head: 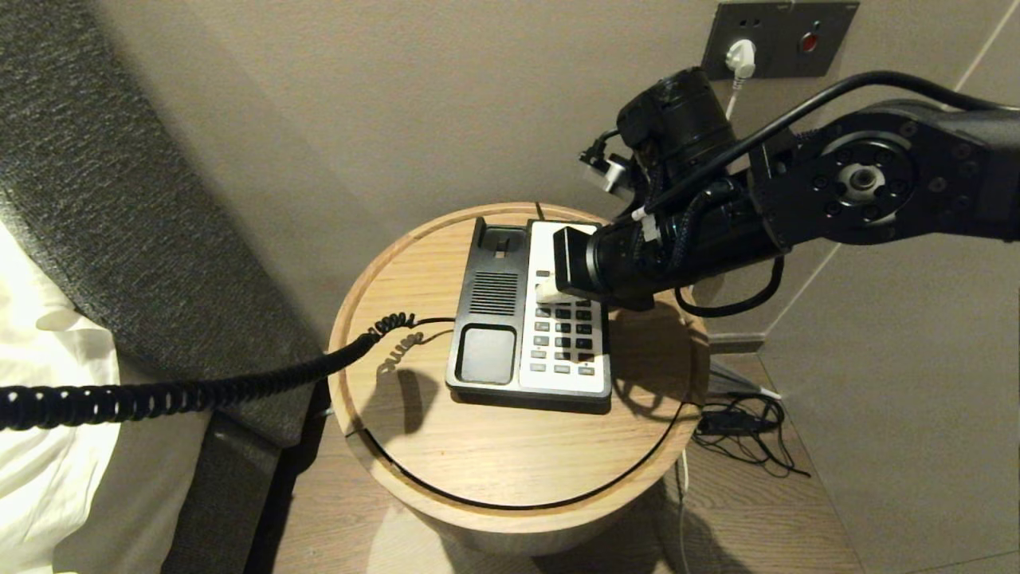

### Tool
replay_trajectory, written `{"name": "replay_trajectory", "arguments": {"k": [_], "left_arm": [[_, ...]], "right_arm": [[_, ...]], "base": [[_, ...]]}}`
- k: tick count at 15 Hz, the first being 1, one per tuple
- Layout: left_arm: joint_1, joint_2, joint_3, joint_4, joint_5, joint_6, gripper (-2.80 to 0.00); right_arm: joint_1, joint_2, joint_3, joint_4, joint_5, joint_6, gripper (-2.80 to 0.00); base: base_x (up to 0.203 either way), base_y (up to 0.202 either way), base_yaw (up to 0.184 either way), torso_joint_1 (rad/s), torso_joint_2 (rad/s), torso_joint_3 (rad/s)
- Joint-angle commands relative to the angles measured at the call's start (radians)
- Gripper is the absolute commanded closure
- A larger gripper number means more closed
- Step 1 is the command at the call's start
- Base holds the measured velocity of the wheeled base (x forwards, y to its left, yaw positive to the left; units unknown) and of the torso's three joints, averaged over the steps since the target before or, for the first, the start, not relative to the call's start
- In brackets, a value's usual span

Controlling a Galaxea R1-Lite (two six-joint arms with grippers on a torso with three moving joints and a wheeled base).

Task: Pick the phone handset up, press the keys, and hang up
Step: Dial the number

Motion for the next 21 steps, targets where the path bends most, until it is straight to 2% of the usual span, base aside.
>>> {"name": "replay_trajectory", "arguments": {"k": [1,8,21], "left_arm": [[0.000,-0.004,0.005,0.005,-0.001,-0.006,0.00],[0.002,-0.008,0.014,0.004,-0.003,-0.006,0.00],[0.002,-0.008,0.018,0.003,-0.003,-0.006,0.00]], "right_arm": [[0.007,-0.045,-0.023,0.008,0.002,0.005,0.00],[0.023,-0.077,-0.001,0.075,-0.007,0.010,0.00],[-0.012,-0.040,0.003,0.079,-0.040,0.000,0.00]], "base": [[0.000,0.000,0.000,0.000,0.00,0.000],[0.000,0.000,0.000,0.000,0.00,0.000],[0.000,0.000,0.000,0.000,0.00,0.000]]}}
